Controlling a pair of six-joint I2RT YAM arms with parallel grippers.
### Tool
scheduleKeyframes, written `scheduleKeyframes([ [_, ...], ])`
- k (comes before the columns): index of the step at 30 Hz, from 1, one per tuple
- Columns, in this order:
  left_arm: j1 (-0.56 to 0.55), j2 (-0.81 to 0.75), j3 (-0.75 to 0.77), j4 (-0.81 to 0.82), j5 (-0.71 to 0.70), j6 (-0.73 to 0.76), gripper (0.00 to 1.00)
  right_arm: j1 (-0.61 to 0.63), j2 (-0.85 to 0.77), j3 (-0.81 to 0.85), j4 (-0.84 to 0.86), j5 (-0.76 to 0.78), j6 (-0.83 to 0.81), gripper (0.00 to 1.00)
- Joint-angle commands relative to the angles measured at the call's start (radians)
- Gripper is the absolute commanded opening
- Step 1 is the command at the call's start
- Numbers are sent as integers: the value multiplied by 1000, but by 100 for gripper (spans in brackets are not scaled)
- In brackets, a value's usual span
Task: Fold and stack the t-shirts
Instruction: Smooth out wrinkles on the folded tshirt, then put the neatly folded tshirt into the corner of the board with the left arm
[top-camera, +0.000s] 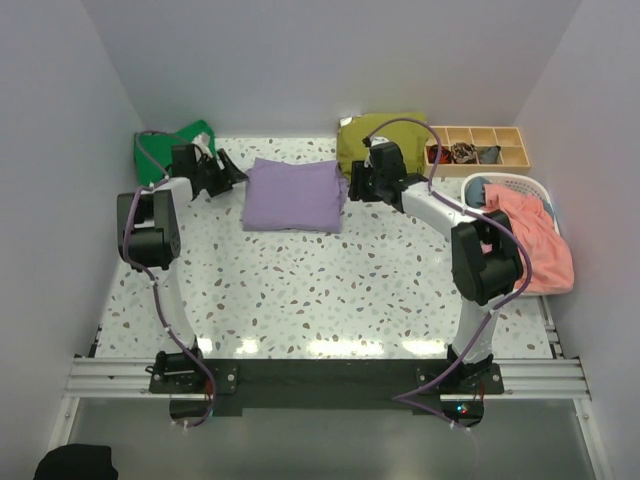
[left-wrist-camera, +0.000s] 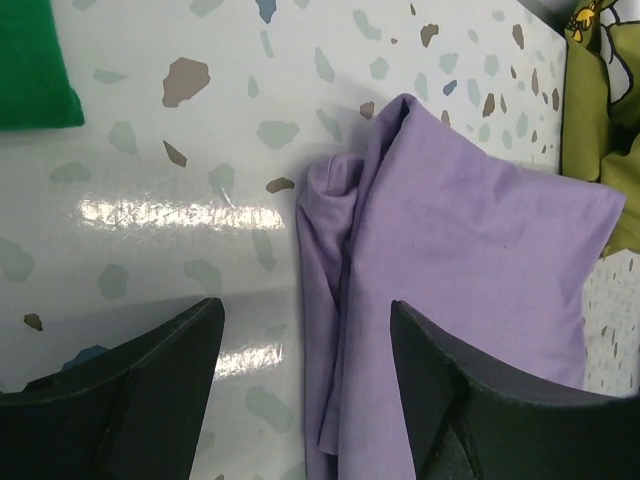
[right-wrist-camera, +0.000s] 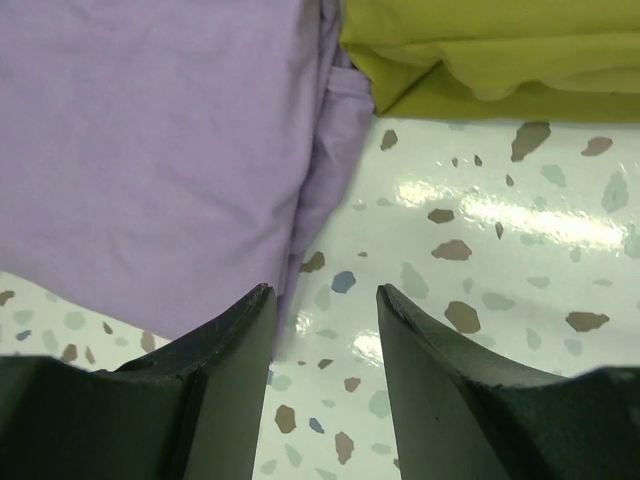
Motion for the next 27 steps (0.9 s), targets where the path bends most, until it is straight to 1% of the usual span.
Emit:
scheduleKeyframes([
  [1,-15,0,-49,-86,15,63,74,-15,-41,-36,-35,46,-39,49],
  [3,-55,3,-56,-81,58,72,76,-23,-37,-38,-43,49,-36,49],
  [5,-90,11,-31,-125,73,92,76,-26,-37,-39,-49,49,-34,49],
  [6,-132,14,-30,-128,84,92,76,-26,-37,-41,-51,52,-34,49],
  [7,-149,16,-28,-130,99,96,76,-28,-38,-41,-54,57,-33,49],
  [9,-184,23,-26,-158,86,107,76,-28,-40,-34,-64,61,-34,49],
  [13,-209,95,-34,-92,176,61,76,-29,-58,-63,-67,74,-31,49],
  [14,-221,111,-25,-64,190,55,74,-32,-60,-70,-64,72,-30,49],
  [15,-224,123,-16,-50,191,49,71,-31,-63,-76,-63,72,-27,49],
  [16,-229,149,13,-43,199,41,65,-32,-68,-79,-63,72,-27,49],
  [17,-230,158,26,-27,208,35,41,-34,-68,-85,-61,74,-28,49],
  [19,-232,158,52,19,205,8,17,-35,-71,-90,-64,74,-30,49],
  [20,-230,149,59,16,189,9,0,-37,-71,-94,-64,75,-30,49],
  [22,-230,105,82,17,173,27,0,-37,-72,-97,-67,78,-30,49],
  [24,-224,65,111,-24,150,56,0,-37,-74,-102,-64,80,-28,49],
  [25,-221,19,140,-26,143,81,0,-38,-72,-103,-61,81,-30,48],
  [26,-206,-1,162,-88,142,90,0,-40,-69,-103,-64,80,-30,48],
  [27,-193,-16,193,-114,150,101,0,-40,-66,-103,-64,78,-27,48],
])
